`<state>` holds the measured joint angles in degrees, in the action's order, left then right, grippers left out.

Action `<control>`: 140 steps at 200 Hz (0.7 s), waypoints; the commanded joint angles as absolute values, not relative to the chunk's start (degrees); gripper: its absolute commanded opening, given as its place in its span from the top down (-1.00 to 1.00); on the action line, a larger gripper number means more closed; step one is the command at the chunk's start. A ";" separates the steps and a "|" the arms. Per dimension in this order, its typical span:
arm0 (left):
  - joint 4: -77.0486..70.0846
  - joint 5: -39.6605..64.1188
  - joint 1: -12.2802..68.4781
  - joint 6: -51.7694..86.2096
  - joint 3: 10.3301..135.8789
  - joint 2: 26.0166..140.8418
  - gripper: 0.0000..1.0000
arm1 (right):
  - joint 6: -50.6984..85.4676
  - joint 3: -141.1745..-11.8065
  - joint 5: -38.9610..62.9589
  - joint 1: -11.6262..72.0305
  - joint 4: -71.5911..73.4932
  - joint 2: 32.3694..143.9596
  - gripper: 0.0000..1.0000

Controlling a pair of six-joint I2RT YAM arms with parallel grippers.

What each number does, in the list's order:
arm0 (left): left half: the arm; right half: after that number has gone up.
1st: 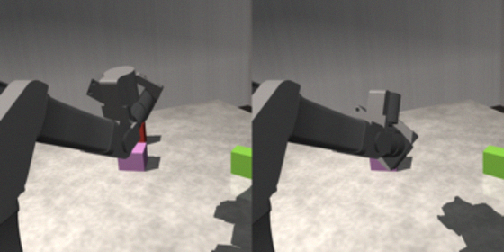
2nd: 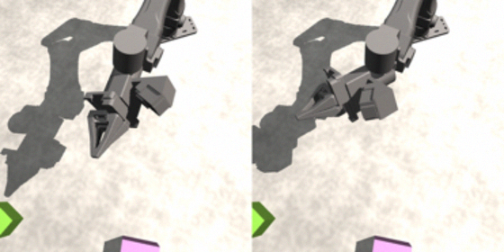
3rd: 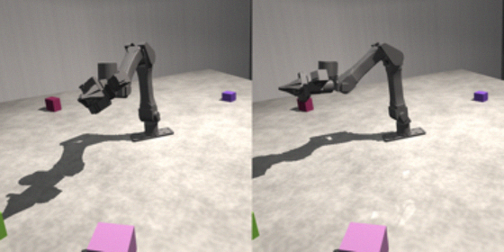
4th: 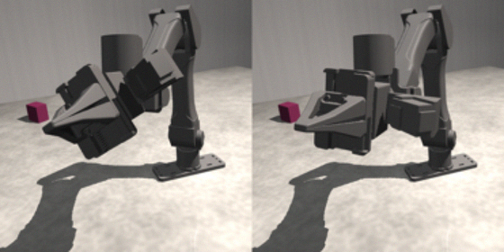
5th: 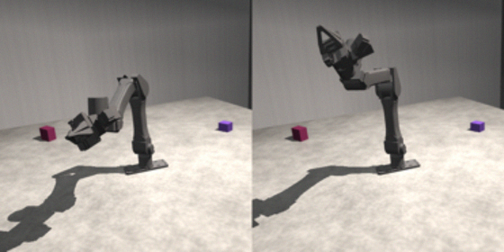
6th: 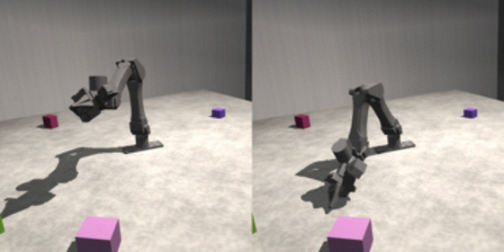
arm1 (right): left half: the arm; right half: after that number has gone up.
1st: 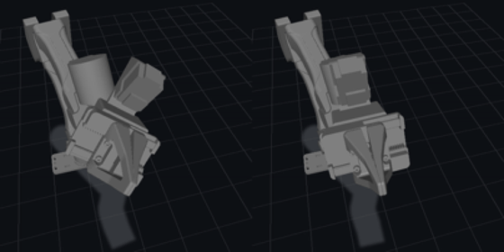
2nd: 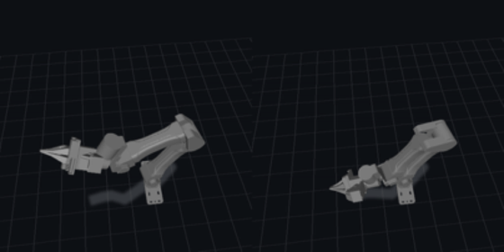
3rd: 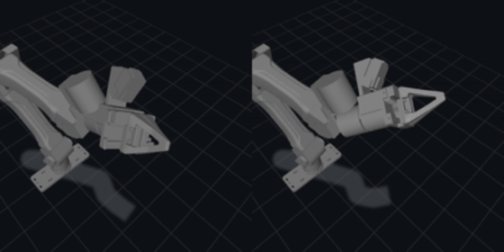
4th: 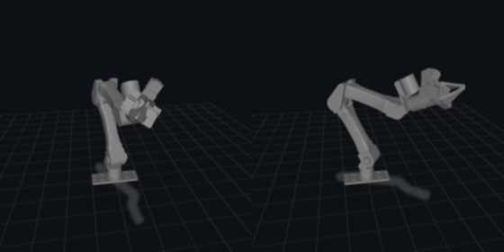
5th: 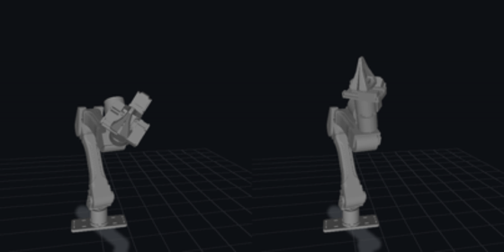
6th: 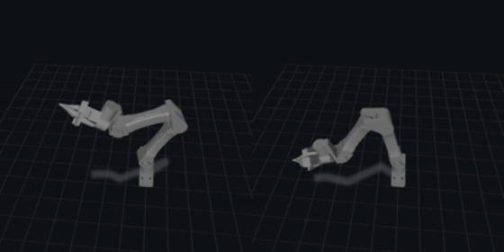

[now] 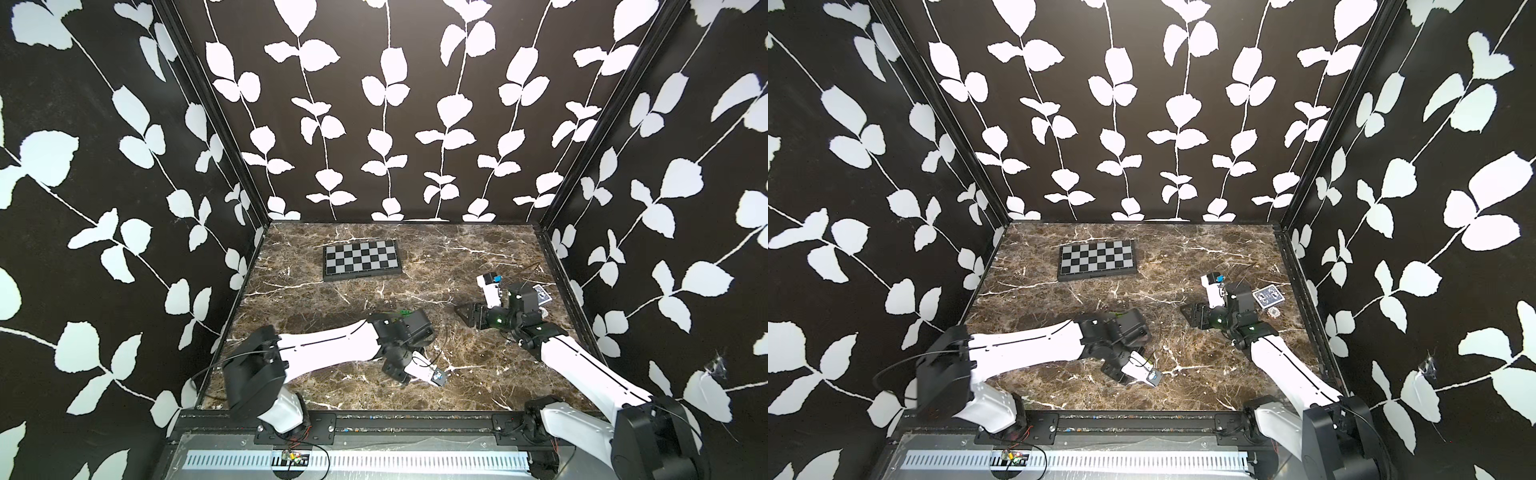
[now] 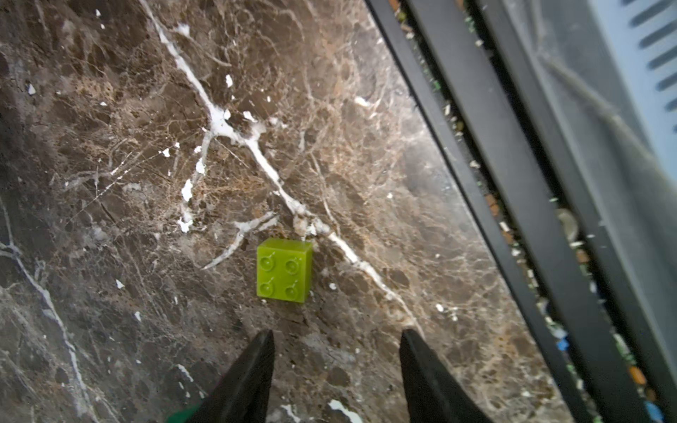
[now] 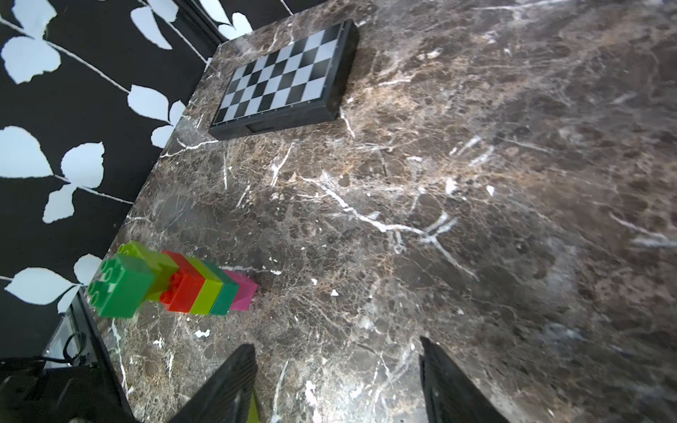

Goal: Assemble a carrot with lego
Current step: Pick up the lego brick from the center of the board.

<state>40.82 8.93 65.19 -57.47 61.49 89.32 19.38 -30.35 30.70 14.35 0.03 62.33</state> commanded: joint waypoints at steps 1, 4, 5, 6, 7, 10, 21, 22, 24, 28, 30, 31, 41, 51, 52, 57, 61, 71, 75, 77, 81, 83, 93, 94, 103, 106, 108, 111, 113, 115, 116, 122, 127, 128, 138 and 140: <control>42.85 5.29 65.28 -62.02 65.12 93.28 -0.17 | 20.57 -28.80 32.06 12.93 1.58 62.05 -0.41; 42.90 5.16 65.30 -62.24 65.41 93.89 -0.18 | 20.57 -28.77 32.08 12.73 1.51 62.05 -0.41; 42.89 5.13 65.30 -62.32 65.49 94.10 -0.18 | 20.57 -28.75 32.12 12.74 1.50 62.05 -0.41; 42.89 5.16 65.30 -62.36 65.57 94.29 -0.18 | 20.52 -28.75 32.15 12.74 1.54 62.05 -0.41; 42.89 5.13 65.30 -62.38 65.66 94.52 -0.18 | 20.50 -28.74 32.16 12.74 1.56 62.05 -0.41; 42.91 5.17 65.25 -62.52 65.83 95.06 -0.19 | 20.49 -28.74 32.23 12.67 1.58 62.13 -0.41; 41.86 6.02 64.90 -62.66 66.05 96.57 -0.21 | 20.39 -28.72 32.51 12.57 1.63 62.29 -0.40; 41.72 6.17 64.84 -62.66 66.07 96.71 -0.21 | 20.43 -28.73 32.51 12.57 1.60 62.30 -0.41; 41.56 6.49 64.70 -62.69 66.09 96.93 -0.21 | 20.45 -28.74 32.58 12.46 1.65 62.38 -0.41; 41.09 6.89 64.44 -62.69 66.09 97.34 -0.21 | 20.40 -28.61 32.68 12.48 1.78 62.47 -0.40; 40.88 7.17 64.27 -62.74 66.09 97.50 -0.21 | 20.39 -28.58 32.76 12.48 1.87 62.53 -0.40; 40.74 7.28 64.22 -62.75 66.09 97.62 -0.21 | 20.39 -28.61 32.81 12.44 1.90 62.55 -0.40; 39.54 8.05 63.45 -62.60 65.93 98.49 -0.21 | 20.57 -28.49 33.33 12.46 2.25 62.82 -0.40; 38.74 8.29 63.05 -62.83 65.94 99.35 -0.21 | 20.64 -28.40 33.82 12.42 2.61 63.10 -0.40; 38.71 8.28 63.03 -62.88 65.88 99.51 -0.21 | 20.65 -28.40 33.87 12.45 2.67 63.15 -0.40; 38.39 8.46 63.00 -62.99 65.83 100.01 -0.21 | 20.85 -28.26 34.05 12.47 2.93 63.25 -0.39; 38.10 8.51 62.95 -63.02 65.75 100.40 -0.22 | 20.96 -28.09 34.18 12.46 3.15 63.22 -0.39; 37.13 8.62 63.02 -62.98 65.66 101.50 -0.21 | 21.11 -27.73 34.65 12.46 3.74 63.37 -0.39; 36.54 8.55 62.97 -62.81 65.61 101.93 -0.21 | 21.16 -27.57 34.76 12.47 4.00 63.41 -0.39; 36.25 8.51 62.98 -62.77 65.53 102.12 -0.21 | 21.29 -27.55 34.79 12.43 4.08 63.45 -0.39; 35.68 8.41 62.98 -62.75 65.44 102.46 -0.20 | 21.27 -27.45 34.89 12.43 4.25 63.46 -0.39; 35.42 8.39 62.94 -62.73 65.40 102.63 -0.20 | 21.38 -27.36 34.96 12.42 4.34 63.46 -0.39; 34.25 8.45 63.00 -62.09 65.16 103.09 -0.18 | 21.58 -27.07 35.30 12.48 4.59 63.46 -0.39; 34.09 8.44 62.96 -62.03 65.14 103.14 -0.18 | 21.60 -27.07 35.36 12.48 4.58 63.46 -0.39; 32.95 8.45 62.93 -61.68 64.66 103.39 -0.17 | 21.69 -26.78 35.67 12.44 4.69 63.36 -0.38; 32.57 8.44 62.93 -61.54 64.39 103.37 -0.17 | 21.63 -26.70 35.68 12.47 4.67 63.28 -0.38; 32.34 8.48 62.93 -61.51 64.16 103.41 -0.16 | 21.62 -26.65 35.68 12.41 4.68 63.24 -0.38; 32.07 8.57 62.98 -61.32 63.97 103.40 -0.16 | 21.62 -26.57 35.68 12.46 4.68 63.17 -0.38; 31.84 8.65 62.94 -61.28 63.83 103.37 -0.16 | 21.64 -26.51 35.68 12.43 4.55 63.10 -0.38; 31.65 8.73 62.93 -61.26 63.59 103.38 -0.16 | 21.65 -26.53 35.68 12.42 4.57 63.04 -0.38; 31.60 8.80 62.93 -61.26 63.53 103.37 -0.16 | 21.63 -26.49 35.68 12.41 4.57 63.03 -0.38; 31.22 9.09 62.93 -61.09 63.10 103.37 -0.14 | 21.55 -26.29 35.68 12.46 4.42 62.87 -0.38; 30.97 9.44 62.85 -60.94 62.68 103.36 -0.12 | 21.53 -26.21 35.64 12.43 4.38 62.76 -0.38; 30.91 9.51 62.85 -60.88 62.63 103.36 -0.12 | 21.53 -26.16 35.62 12.46 4.39 62.76 -0.37; 29.87 10.37 62.69 -60.17 61.48 102.95 -0.08 | 21.42 -26.09 35.60 12.48 4.15 62.58 -0.37; 29.70 10.48 62.61 -59.93 61.18 102.75 -0.08 | 21.37 -25.97 35.60 12.48 4.14 62.53 -0.37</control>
<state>32.80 8.05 62.92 -61.17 64.12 103.81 21.23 -28.08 34.63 12.62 2.35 63.31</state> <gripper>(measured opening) 0.552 0.687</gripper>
